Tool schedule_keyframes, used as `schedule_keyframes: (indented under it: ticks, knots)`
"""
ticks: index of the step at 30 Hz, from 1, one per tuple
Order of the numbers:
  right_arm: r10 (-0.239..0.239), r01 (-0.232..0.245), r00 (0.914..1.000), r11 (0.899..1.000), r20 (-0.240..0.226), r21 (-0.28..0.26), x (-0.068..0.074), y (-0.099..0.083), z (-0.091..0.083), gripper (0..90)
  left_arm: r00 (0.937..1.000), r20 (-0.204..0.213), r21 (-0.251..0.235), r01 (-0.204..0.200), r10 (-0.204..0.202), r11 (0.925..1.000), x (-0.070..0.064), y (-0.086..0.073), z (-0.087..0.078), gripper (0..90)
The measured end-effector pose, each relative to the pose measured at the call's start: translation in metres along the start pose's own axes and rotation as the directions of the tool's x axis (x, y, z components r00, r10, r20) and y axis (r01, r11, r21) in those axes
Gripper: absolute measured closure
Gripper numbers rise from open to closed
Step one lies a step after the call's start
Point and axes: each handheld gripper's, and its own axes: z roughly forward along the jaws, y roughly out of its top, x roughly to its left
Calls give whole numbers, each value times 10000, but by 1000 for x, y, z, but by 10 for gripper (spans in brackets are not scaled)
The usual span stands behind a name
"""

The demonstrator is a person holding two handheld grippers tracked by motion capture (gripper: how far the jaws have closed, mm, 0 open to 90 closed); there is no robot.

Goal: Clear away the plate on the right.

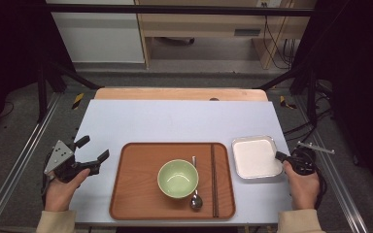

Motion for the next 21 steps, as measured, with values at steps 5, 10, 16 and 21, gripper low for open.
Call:
schedule_keyframes:
  ticks: [5,10,16,21]
  knots:
    - [-170,164,9998,9974,-72,-707,13,8,-13,892,9999,-90,-82,46,-47,10000,1,2,-2,105]
    - [-436,415,9990,9903,-125,-1322,31,18,-24,892,9997,-181,-194,155,-159,9997,1,5,-3,105]
    - [-625,536,9970,9828,-452,-1766,53,31,-29,892,9998,-191,-192,73,-77,9998,-1,13,0,103]
    - [-1098,945,9920,9731,-623,-2103,82,40,-31,892,9997,-188,-381,124,-132,9992,-4,23,3,99]
